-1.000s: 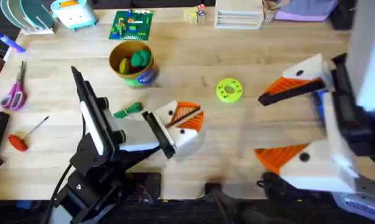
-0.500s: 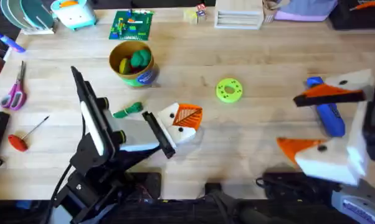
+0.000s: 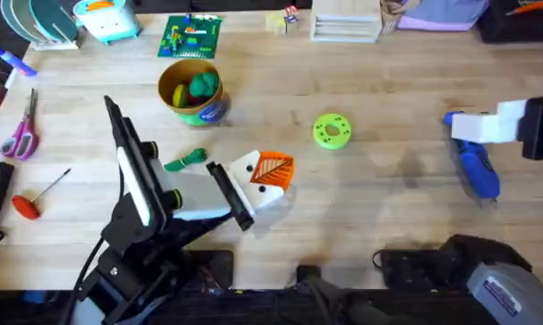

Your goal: Pick up the gripper from the table and insert it into the empty holder that is missing its gripper. Then pick up a screw, insert it into the mounting hole, and use the screwdriver to tighten it. Finally, clean up the table by picking up the vegetable and placing it into the bucket.

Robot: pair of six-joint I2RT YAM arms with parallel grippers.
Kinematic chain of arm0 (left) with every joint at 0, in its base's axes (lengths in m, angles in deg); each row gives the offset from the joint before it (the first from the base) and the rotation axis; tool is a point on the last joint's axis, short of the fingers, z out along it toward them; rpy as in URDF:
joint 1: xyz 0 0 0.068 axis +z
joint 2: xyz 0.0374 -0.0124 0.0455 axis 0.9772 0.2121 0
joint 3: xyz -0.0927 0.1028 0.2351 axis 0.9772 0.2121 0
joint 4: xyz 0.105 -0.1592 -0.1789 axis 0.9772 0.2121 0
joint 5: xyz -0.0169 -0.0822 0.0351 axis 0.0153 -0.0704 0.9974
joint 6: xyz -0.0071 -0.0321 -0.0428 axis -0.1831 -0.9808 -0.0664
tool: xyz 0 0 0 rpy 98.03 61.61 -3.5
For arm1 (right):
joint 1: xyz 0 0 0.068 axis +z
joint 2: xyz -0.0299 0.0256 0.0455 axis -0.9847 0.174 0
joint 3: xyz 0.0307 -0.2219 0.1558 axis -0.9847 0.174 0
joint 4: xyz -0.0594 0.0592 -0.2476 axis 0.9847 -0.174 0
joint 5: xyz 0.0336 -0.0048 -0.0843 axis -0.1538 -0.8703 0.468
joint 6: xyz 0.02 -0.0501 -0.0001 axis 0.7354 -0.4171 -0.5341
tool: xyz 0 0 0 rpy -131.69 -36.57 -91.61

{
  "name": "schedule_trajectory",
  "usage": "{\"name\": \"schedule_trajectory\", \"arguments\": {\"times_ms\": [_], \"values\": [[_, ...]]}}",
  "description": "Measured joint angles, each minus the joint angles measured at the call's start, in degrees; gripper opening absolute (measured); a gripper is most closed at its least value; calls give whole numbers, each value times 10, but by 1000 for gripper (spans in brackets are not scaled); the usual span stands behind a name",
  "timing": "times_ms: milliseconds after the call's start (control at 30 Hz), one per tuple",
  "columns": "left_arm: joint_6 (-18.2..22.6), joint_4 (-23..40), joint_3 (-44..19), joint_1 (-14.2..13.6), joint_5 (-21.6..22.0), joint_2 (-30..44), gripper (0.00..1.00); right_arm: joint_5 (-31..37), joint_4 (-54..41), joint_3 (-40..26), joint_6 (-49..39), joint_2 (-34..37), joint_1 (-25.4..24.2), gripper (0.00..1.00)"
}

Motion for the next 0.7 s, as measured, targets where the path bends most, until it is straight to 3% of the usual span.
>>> {"name": "schedule_trajectory", "arguments": {"times_ms": [367, 533, 700], "values": [[0, 0, 0, 0, 0, 0, 9, 13, 23, 5, -100, 148, -106, 994], [0, 0, 0, 0, 0, 0, 9, 23, 40, 6, -135, 261, -119, 994], [0, 0, 0, 0, 0, 0, 9, 46, 67, 6, -173, 330, -119, 994]]}}
